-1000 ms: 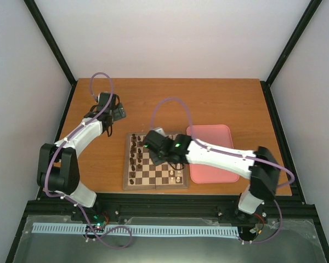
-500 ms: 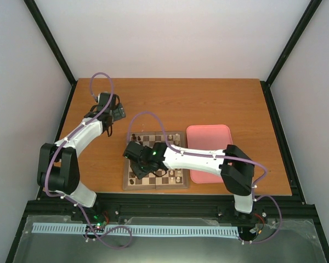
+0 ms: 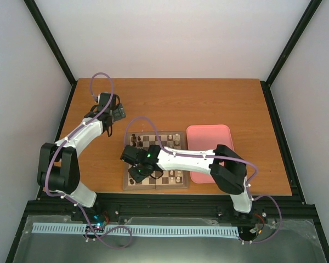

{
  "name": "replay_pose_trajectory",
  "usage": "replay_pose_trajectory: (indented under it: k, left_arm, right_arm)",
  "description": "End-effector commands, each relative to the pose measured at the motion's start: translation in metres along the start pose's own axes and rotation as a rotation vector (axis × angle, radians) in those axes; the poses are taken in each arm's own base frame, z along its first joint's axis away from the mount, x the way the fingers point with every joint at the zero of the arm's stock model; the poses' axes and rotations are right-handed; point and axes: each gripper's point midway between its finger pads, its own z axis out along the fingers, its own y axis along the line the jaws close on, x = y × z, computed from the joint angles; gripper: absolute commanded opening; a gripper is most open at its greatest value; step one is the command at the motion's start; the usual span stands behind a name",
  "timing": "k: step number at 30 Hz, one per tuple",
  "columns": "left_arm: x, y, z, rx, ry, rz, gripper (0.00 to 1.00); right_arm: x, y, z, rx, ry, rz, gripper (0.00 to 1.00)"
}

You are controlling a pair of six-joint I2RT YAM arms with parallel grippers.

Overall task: Set up the chess pieces on the board
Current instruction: Place the chess piece on the chessboard.

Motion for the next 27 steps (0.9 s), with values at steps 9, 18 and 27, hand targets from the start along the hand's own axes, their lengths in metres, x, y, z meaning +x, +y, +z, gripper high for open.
replay_pose_trajectory:
  k: [9, 18, 27]
  left_arm:
    - [-0.006, -0.003, -0.004, 0.001, -0.015, 0.003, 1.00]
    - [-0.006, -0.003, -0.003, -0.001, -0.014, 0.003, 1.00]
    - [-0.006, -0.003, -0.003, -0.001, -0.014, 0.004, 1.00]
  right_arm:
    - [-0.005, 0.005, 0.012, 0.020, 0.000, -0.028, 0.05]
    - [-0.005, -0.003, 0.015, 0.071, 0.002, -0.028, 0.06]
    - [-0.005, -0.004, 0.019, 0.075, 0.008, -0.031, 0.06]
